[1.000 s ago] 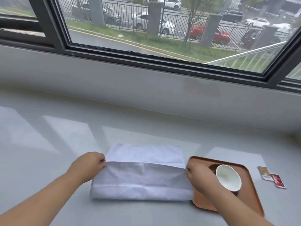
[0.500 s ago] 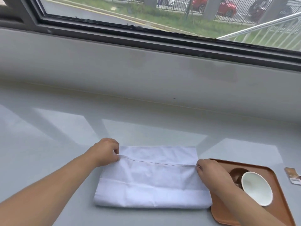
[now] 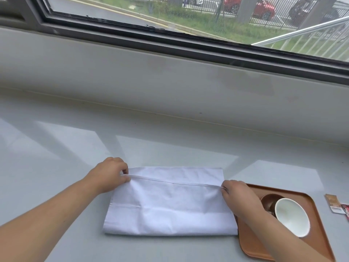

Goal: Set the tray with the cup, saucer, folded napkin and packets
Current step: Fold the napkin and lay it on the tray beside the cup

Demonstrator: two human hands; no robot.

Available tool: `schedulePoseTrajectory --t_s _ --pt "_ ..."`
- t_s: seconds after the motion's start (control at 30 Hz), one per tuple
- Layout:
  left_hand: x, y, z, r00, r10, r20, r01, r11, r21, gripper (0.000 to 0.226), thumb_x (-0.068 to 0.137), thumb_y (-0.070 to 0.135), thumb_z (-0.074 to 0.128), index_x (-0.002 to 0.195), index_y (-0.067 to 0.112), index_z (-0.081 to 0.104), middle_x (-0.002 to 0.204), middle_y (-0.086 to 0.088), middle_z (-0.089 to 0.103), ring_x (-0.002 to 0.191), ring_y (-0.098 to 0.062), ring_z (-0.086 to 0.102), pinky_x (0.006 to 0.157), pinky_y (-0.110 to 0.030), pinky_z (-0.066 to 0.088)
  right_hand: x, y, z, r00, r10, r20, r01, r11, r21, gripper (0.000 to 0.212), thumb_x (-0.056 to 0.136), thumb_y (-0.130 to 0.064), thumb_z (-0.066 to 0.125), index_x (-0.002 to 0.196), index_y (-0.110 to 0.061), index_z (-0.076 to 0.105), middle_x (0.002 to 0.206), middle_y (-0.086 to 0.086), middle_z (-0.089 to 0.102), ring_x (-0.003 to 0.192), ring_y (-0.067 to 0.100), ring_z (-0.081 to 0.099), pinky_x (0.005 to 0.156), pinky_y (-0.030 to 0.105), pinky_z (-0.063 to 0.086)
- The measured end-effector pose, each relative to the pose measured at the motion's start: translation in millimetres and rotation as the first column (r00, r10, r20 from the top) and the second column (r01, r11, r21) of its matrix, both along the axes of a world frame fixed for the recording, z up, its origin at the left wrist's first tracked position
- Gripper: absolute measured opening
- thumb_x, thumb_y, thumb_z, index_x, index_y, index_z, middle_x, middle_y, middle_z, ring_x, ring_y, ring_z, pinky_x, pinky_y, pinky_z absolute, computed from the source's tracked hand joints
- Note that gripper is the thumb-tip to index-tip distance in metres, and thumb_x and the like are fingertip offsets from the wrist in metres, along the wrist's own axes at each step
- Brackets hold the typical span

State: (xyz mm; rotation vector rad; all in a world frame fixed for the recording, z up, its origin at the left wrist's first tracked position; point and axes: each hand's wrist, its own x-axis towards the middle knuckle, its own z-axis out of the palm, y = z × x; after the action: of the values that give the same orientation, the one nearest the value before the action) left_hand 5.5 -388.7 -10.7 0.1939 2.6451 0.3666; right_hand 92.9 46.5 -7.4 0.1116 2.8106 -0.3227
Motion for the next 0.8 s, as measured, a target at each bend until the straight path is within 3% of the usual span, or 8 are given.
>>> schedulePoseTrajectory --t_s 0.13,0.27,0.4,0.57,0.8 --pt "9 -16 0 0.996 0.086 -0.021 -0.083 0.991 0.108 0.019 0.089 0.042 0.074 0.078 0.037 0.06 0.102 0.02 0.06 0.105 -0.012 0.053 0.088 -0.037 0.051 -21 -4 12 0.998 -0.037 -0.052 0.032 0.995 -0.09 0.019 0.098 -0.028 0.055 0.08 -0.023 0.056 0.079 -0.007 0.061 0.078 0.02 0.055 0.061 0.035 0.043" --pt "16 -27 -4 0.988 0.139 -0.063 -0.127 0.978 0.166 0.02 0.088 0.038 0.078 0.078 0.033 0.062 0.11 0.016 0.062 0.109 -0.013 0.055 0.092 -0.04 0.051 -41 -4 14 0.987 -0.158 -0.005 0.153 0.962 -0.228 0.017 0.096 -0.025 0.058 0.08 -0.02 0.06 0.072 -0.004 0.059 0.069 0.016 0.055 0.057 0.032 0.04" --pt "15 -26 -12 0.966 0.227 -0.121 -0.202 0.96 0.193 0.016 0.089 0.036 0.078 0.079 0.031 0.066 0.105 0.013 0.062 0.104 -0.014 0.057 0.087 -0.039 0.05 -57 -1 3 0.974 -0.223 0.034 0.223 0.933 -0.283 0.016 0.099 -0.025 0.059 0.083 -0.02 0.062 0.071 -0.002 0.059 0.065 0.015 0.054 0.054 0.03 0.038" --pt "7 -20 -24 0.926 0.377 -0.024 -0.364 0.907 0.209 0.02 0.089 0.043 0.074 0.075 0.031 0.066 0.079 0.012 0.066 0.074 -0.01 0.062 0.058 -0.031 0.043 -73 5 -12 0.957 -0.284 0.055 0.287 0.906 -0.31 0.018 0.1 -0.025 0.059 0.085 -0.017 0.063 0.071 0.002 0.06 0.065 0.02 0.055 0.056 0.03 0.04" --pt "-6 -15 -34 0.916 0.4 0.04 -0.401 0.901 0.167 0.023 0.09 0.041 0.072 0.074 0.028 0.063 0.072 0.007 0.067 0.066 -0.015 0.064 0.054 -0.03 0.043 -90 4 -24 0.956 -0.283 0.072 0.292 0.921 -0.258 0.018 0.098 -0.023 0.056 0.084 -0.014 0.062 0.077 0.003 0.064 0.072 0.021 0.058 0.056 0.029 0.04"
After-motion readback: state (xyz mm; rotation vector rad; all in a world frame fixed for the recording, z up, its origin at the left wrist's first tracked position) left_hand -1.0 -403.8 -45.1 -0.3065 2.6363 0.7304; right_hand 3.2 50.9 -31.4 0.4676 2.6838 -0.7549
